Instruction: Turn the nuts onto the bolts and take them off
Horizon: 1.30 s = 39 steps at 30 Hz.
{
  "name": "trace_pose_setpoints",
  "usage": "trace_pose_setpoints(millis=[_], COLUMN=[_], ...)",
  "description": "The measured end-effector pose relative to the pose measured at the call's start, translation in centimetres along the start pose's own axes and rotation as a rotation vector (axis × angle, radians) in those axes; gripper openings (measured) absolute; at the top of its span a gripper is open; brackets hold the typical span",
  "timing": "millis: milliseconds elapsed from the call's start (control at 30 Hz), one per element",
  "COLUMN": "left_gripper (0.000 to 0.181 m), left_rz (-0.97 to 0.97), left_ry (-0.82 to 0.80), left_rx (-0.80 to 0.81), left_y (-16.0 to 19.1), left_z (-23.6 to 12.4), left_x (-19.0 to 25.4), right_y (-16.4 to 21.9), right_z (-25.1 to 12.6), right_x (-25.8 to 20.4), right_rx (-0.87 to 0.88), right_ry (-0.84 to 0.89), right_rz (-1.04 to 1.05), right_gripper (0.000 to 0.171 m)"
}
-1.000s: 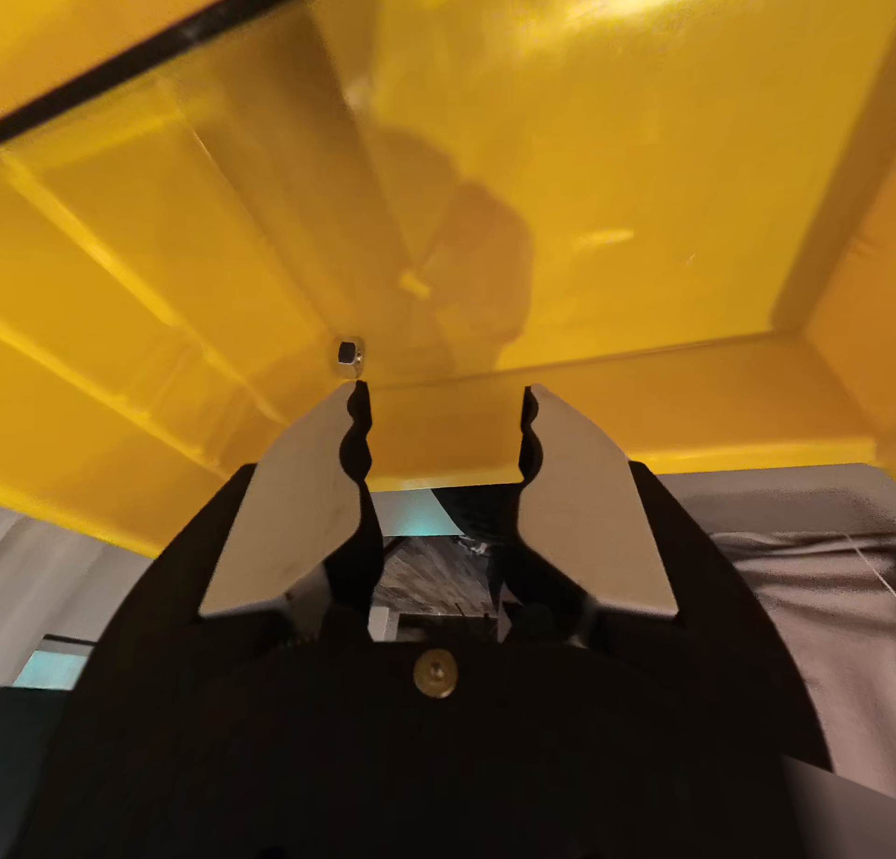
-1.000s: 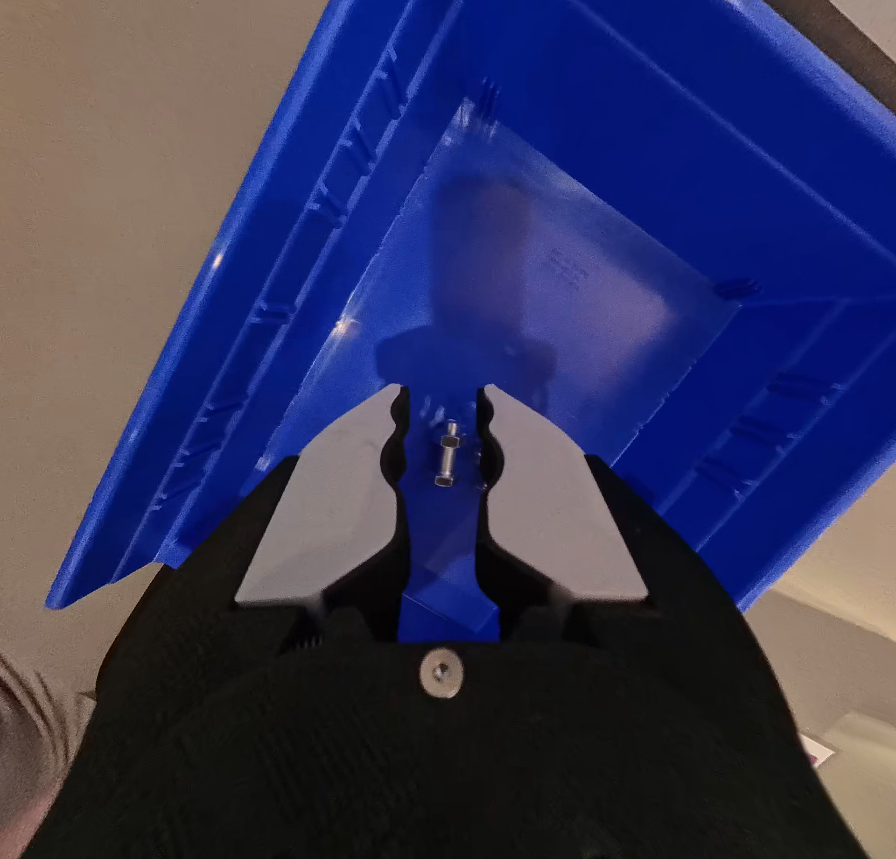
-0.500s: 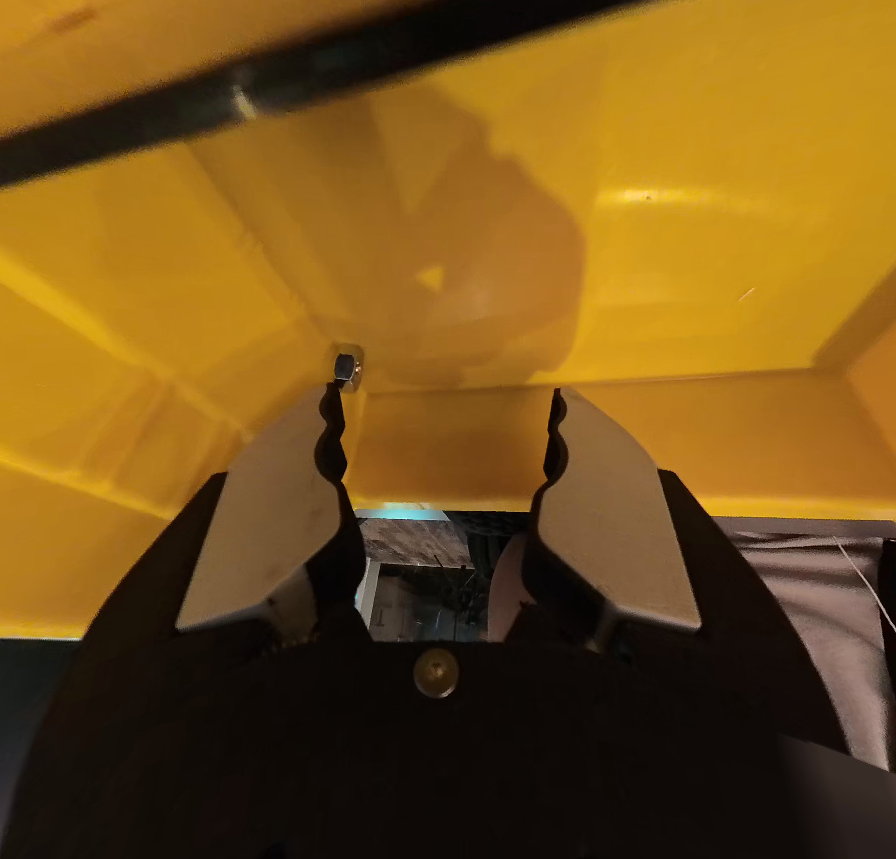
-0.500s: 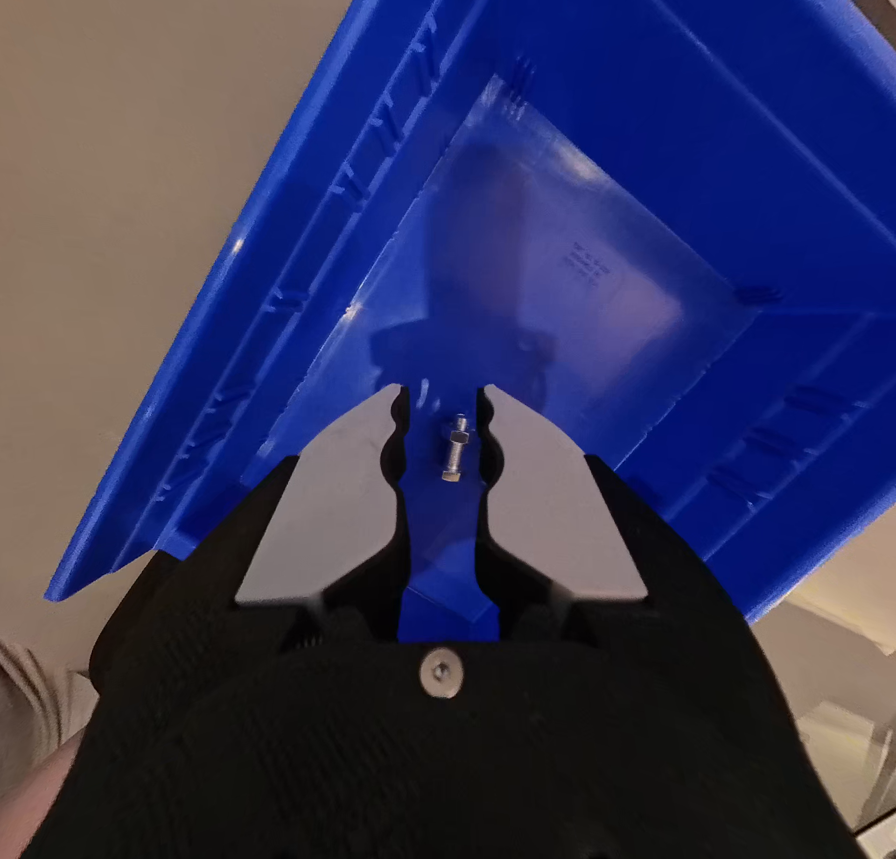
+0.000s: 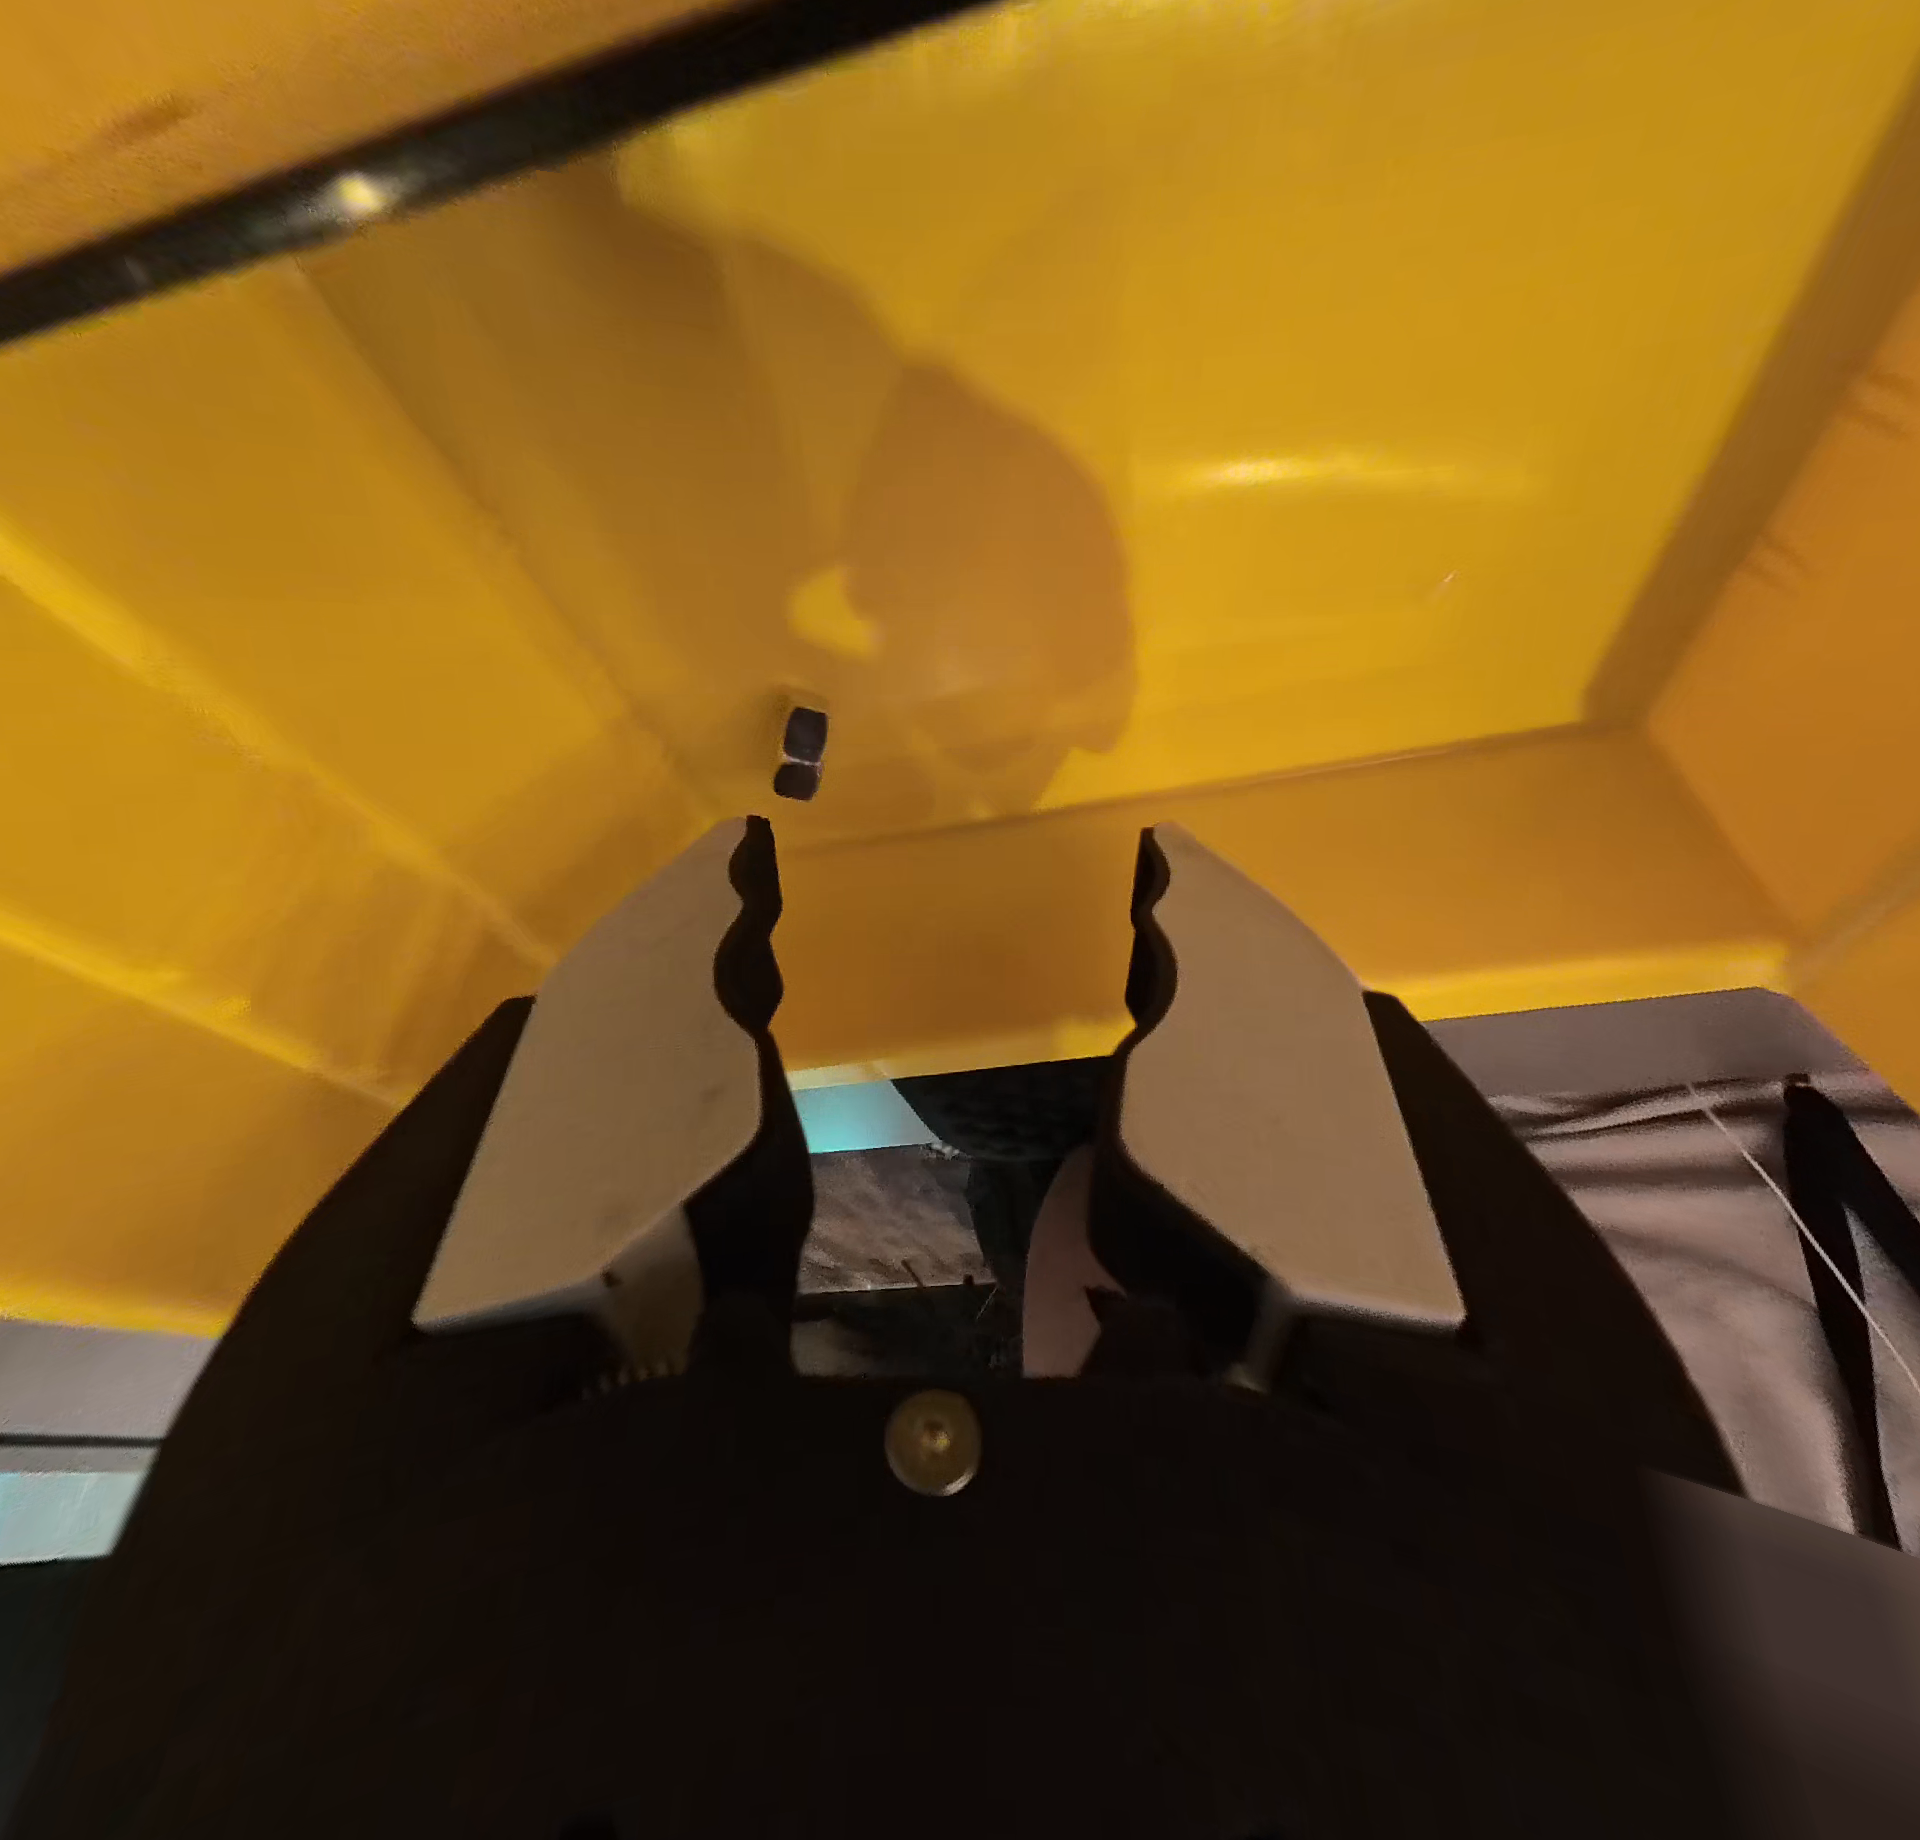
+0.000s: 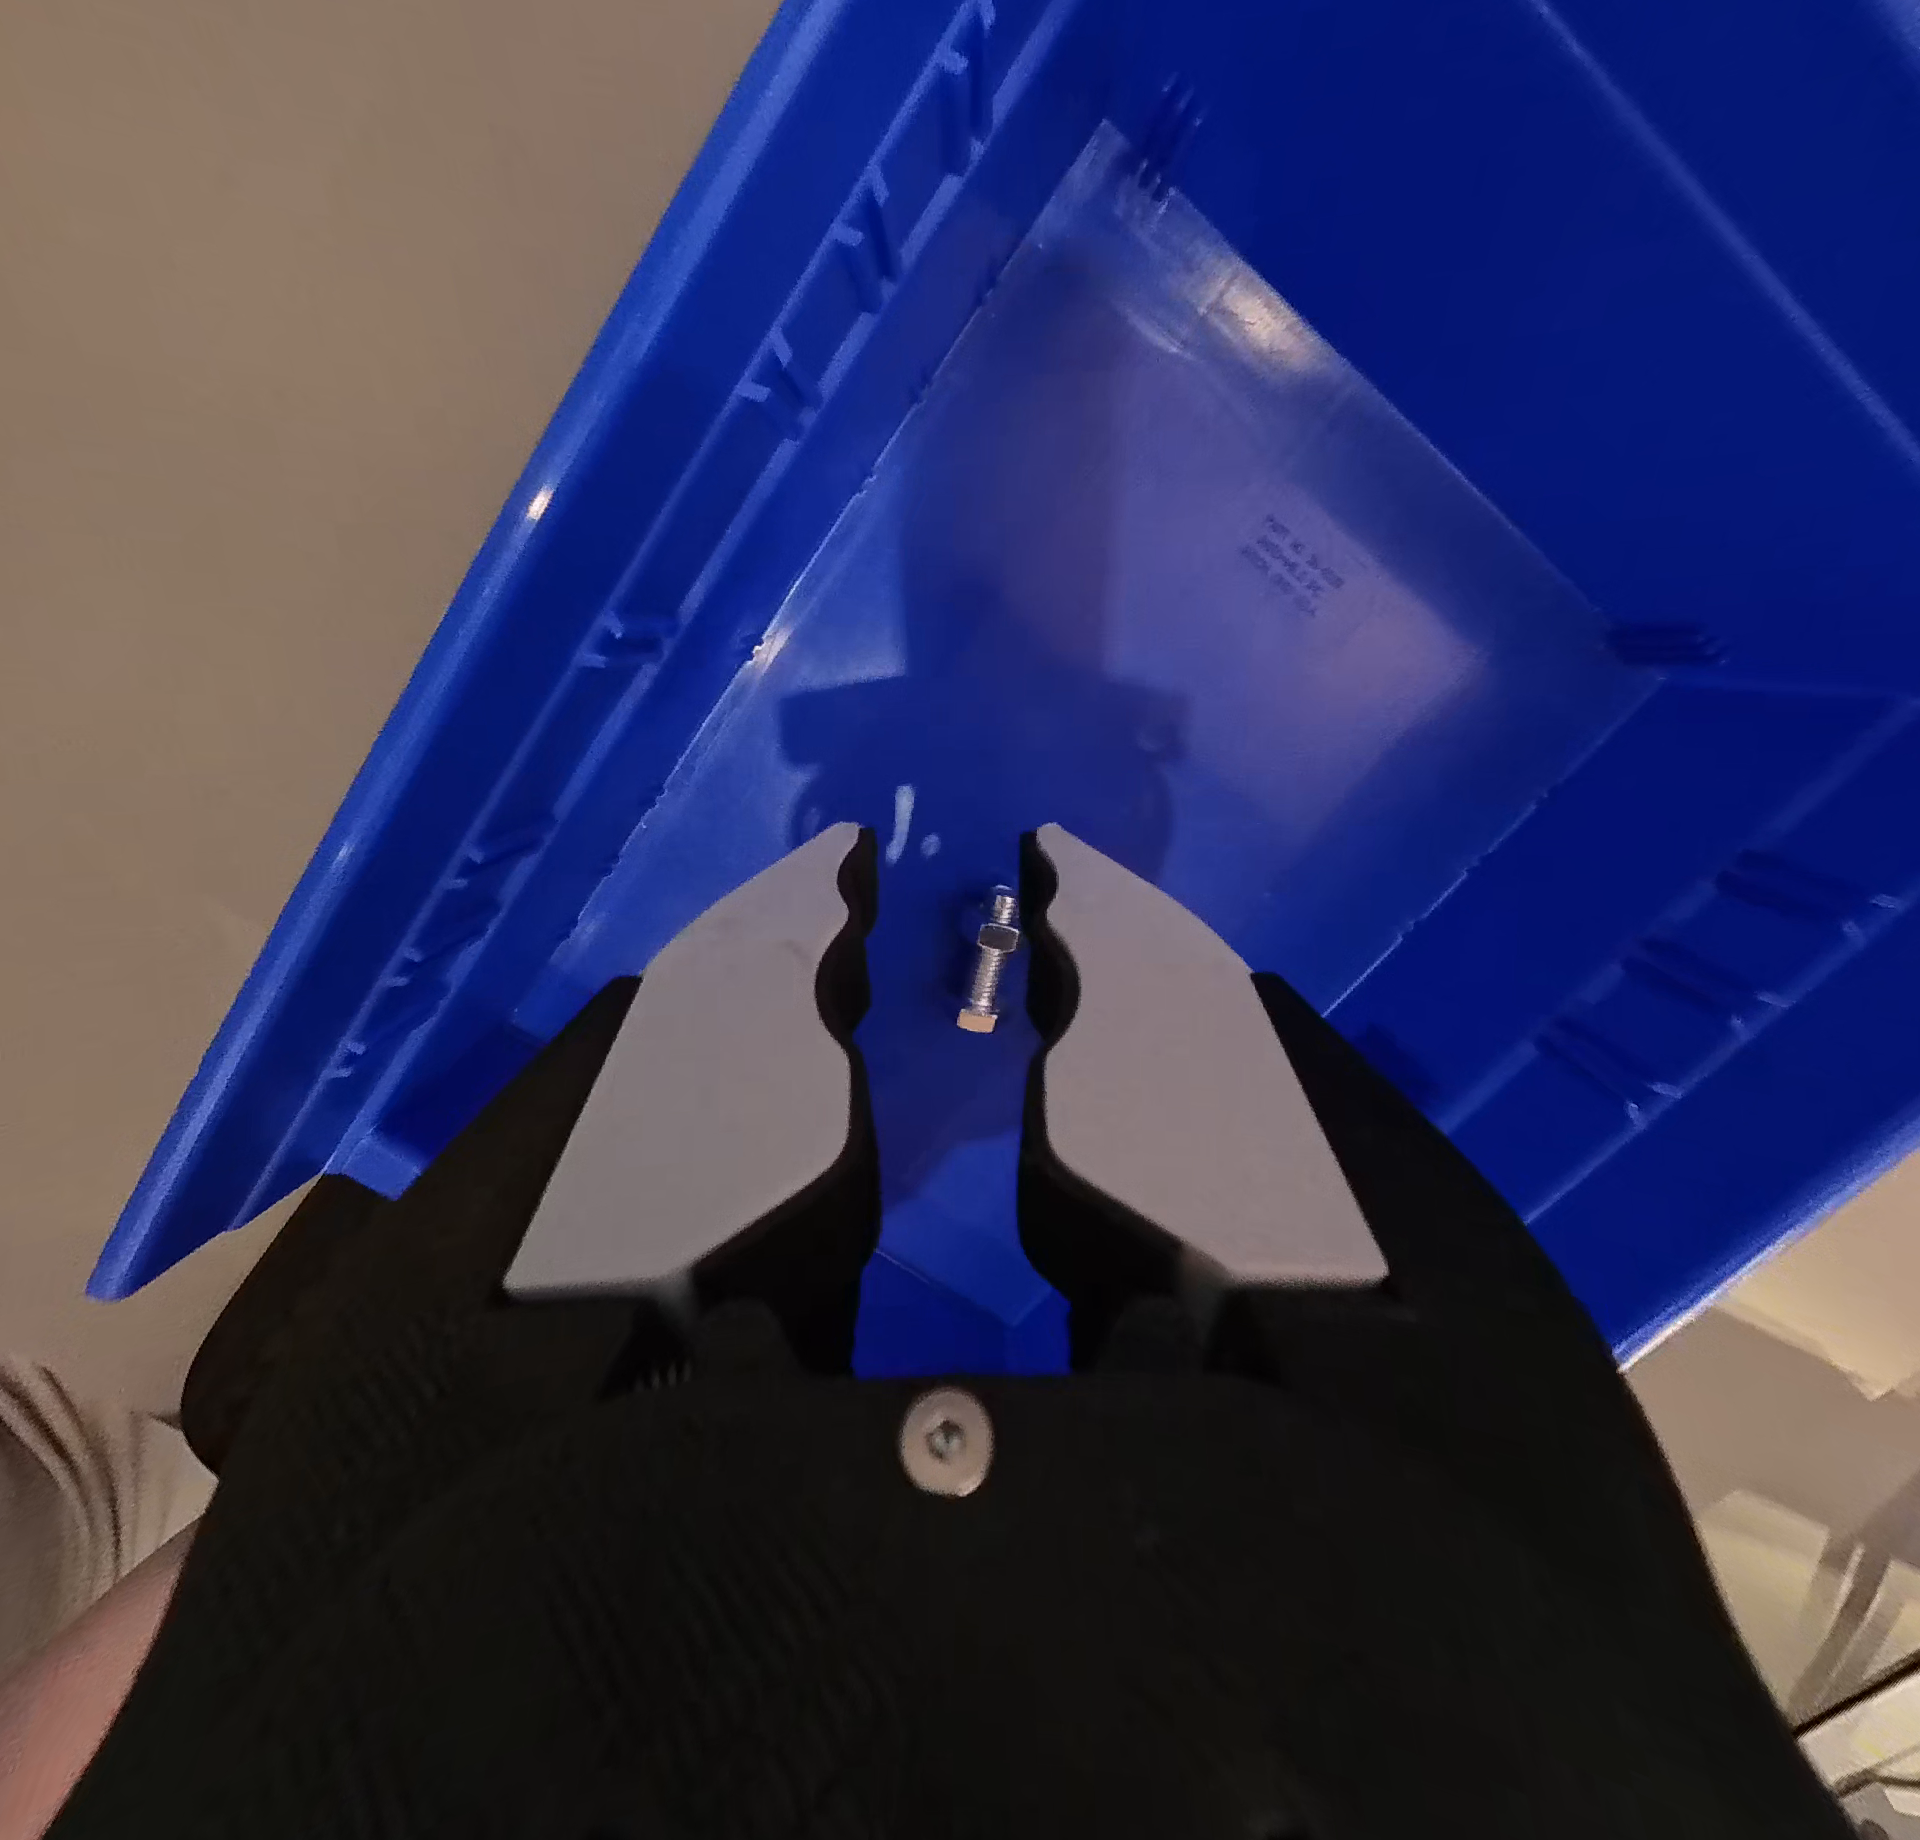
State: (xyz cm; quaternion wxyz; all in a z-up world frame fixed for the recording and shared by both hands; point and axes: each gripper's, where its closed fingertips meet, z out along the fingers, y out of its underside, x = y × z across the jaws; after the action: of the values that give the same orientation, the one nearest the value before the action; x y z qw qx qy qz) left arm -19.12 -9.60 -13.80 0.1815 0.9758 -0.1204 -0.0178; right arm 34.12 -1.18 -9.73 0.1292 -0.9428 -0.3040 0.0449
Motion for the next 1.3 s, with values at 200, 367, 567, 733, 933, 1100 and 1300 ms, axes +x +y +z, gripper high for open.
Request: trace_pose_setpoints(millis=[200,367,567,733,933,1100,1300], left_gripper=[0.056,0.044,0.032,0.018,0.018,0.021,0.022], left_rz=[-0.013,-0.006,0.008,0.012,-0.002,0.000,-0.005], left_ry=[-0.009,-0.006,-0.008,-0.001,0.013,0.029,0.044], left_rx=[0.005,-0.017,-0.039,-0.026,-0.018,-0.013,-0.017], left_y=[-0.5,-0.5,-0.5,-0.8,-1.1,-0.9,-0.4], left_z=[0.2,0.6,1.0,0.9,0.9,0.8,0.7], left_x=[-0.7,-1.0,-1.2,-1.0,-1.2,-1.0,-0.6], right_y=[0.1,0.2,0.4,0.6,0.8,1.0,1.2], right_z=[0.0,0.0,0.2,0.2,0.4,0.5,0.6], right_x=[0.0,-0.2,-0.3,-0.3,-0.4,-0.3,-0.3], right_rx=[-0.004,-0.009,-0.026,-0.035,-0.050,-0.056,-0.070], right_ry=[-0.003,-0.004,-0.007,-0.010,-0.014,-0.016,-0.016], right_rz=[0.000,-0.010,-0.017,-0.018,-0.021,-0.017,-0.016], right_gripper=[0.029,0.028,0.027,0.027,0.026,0.026,0.026])
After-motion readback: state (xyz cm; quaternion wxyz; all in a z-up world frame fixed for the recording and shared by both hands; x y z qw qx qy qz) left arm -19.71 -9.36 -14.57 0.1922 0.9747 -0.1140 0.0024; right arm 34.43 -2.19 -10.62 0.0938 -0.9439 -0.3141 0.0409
